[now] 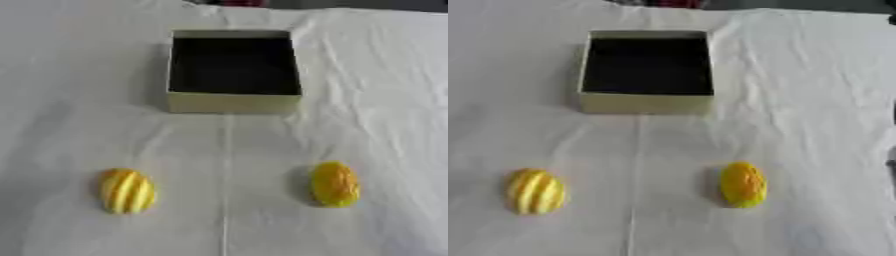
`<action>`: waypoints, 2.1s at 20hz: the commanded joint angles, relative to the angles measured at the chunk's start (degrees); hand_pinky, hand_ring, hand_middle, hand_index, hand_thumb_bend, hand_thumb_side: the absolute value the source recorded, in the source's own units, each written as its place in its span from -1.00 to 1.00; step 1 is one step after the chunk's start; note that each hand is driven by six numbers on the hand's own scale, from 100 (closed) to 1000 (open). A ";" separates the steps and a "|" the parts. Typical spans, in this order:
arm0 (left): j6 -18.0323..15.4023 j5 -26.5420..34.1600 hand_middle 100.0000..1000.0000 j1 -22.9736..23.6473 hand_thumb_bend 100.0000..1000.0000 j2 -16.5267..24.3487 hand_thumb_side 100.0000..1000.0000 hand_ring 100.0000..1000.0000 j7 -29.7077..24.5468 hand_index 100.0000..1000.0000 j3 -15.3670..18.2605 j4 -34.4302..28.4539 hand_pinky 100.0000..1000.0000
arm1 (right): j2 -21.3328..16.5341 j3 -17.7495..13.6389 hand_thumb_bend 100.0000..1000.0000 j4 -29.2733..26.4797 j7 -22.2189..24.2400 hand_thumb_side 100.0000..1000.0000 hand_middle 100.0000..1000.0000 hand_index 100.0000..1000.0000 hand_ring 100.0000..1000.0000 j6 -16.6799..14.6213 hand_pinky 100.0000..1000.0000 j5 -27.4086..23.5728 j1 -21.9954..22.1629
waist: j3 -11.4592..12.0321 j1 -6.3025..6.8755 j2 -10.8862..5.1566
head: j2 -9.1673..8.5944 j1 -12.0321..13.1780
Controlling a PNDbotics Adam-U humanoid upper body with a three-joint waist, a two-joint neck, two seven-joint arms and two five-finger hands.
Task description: Pick up objects on the table and place them in the box.
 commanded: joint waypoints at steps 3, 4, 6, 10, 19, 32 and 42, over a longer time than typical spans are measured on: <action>0.08 0.60 0.49 -0.21 -1.00 1.84 0.15 0.59 -0.65 0.72 -0.29 -0.92 0.73 | -5.71 -0.55 -1.00 -0.94 -0.36 0.01 -0.09 0.51 0.54 -2.51 0.78 5.05 3.84 | -0.59 -0.23 -1.43 | 0.27 -1.00; 0.01 0.55 0.49 -0.02 -1.00 2.25 0.15 0.59 -0.74 0.72 -0.33 -0.92 0.73 | -7.25 -0.27 -1.00 -0.94 -0.25 -0.02 -0.08 0.53 0.56 -2.99 0.76 6.98 5.16 | -0.68 -0.35 -1.40 | 0.20 -0.84; -0.37 0.26 0.49 0.69 -1.00 3.45 0.14 0.59 -0.97 0.72 -0.45 -0.92 0.73 | -11.13 0.31 -1.00 -0.94 0.14 -0.06 -0.06 0.56 0.57 -3.91 0.75 12.22 8.34 | -0.90 -0.54 -1.33 | 0.10 -0.45; -1.19 -0.41 0.49 2.37 -1.00 5.45 0.13 0.59 -0.87 0.72 -0.41 -0.92 0.73 | -18.77 1.47 -1.00 -0.94 -2.10 -0.24 0.03 0.60 0.58 -5.25 0.71 22.94 14.13 | -1.35 -0.76 -1.10 | -0.01 0.32; -1.94 -1.55 0.49 3.72 -1.00 6.25 0.14 0.58 -0.88 0.72 -0.38 -0.92 0.73 | -31.91 5.69 -1.00 -0.94 -8.15 -0.40 0.37 0.67 0.60 -0.72 0.68 41.12 22.93 | -2.01 -0.74 0.00 | -0.70 1.07; -1.57 -1.55 0.49 4.15 -1.00 5.70 0.15 0.58 -1.38 0.71 -0.67 -0.92 0.74 | -39.96 12.01 -1.00 -0.94 -1.96 -0.19 0.48 0.73 0.65 4.17 0.71 45.22 19.04 | -1.37 -0.89 0.09 | -0.56 0.37; -0.57 -0.16 0.48 3.55 -1.00 4.81 0.15 0.58 -2.93 0.71 -1.45 -0.92 0.74 | -42.12 16.05 -1.00 -0.94 13.70 -0.47 0.43 0.73 0.71 2.76 0.79 32.98 10.44 | -0.05 -1.61 -0.84 | 0.58 -0.93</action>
